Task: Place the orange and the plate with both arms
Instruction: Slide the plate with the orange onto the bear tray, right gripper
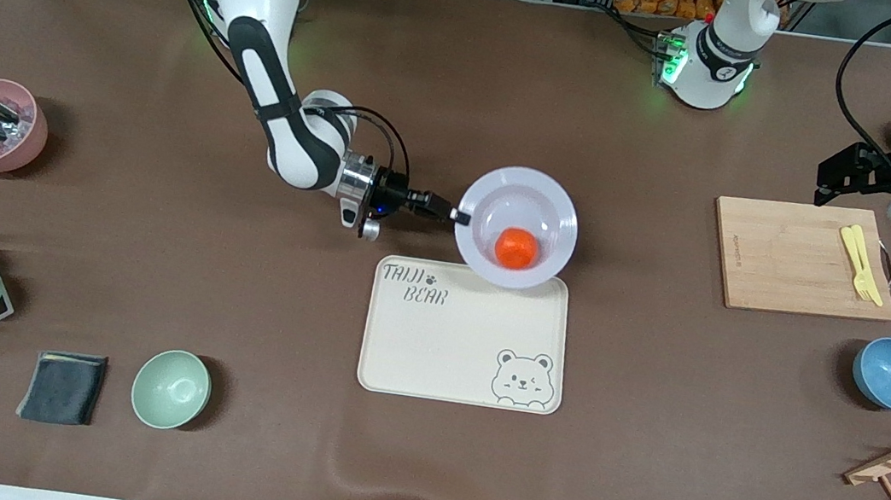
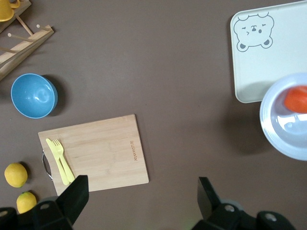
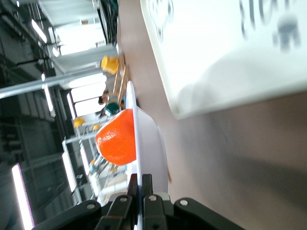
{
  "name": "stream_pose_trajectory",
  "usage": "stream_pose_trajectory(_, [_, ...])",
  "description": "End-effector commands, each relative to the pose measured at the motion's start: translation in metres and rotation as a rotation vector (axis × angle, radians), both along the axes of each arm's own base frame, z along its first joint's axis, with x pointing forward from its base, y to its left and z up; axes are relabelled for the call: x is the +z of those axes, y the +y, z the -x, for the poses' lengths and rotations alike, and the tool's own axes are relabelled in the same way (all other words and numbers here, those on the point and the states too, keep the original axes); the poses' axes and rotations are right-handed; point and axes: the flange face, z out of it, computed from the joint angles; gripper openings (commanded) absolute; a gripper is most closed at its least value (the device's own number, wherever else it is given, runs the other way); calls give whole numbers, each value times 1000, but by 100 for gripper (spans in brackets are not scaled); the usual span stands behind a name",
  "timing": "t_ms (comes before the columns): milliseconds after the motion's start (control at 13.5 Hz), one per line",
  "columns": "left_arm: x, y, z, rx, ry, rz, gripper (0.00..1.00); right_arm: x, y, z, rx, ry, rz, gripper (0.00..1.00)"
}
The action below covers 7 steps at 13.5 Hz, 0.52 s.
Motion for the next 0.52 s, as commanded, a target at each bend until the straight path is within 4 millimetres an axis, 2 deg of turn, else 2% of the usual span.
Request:
stream_pose_trajectory(0, [5,-14,5,28,2,-12,100,-11,6,-49,-70,-26,28,0])
stream_pose_trajectory(222, [7,-3,4,45,-1,-3,100,-24,-2,-88,-113,-54,31,0])
stream_pose_trajectory(296, [6,9,1,72,2,17,100,-31,-7,-94,-124,-59,47,0])
stream_pose_trajectory(444, [2,16,-8,80,8,33,100,-42,-17,-101,-114,-74,79,0])
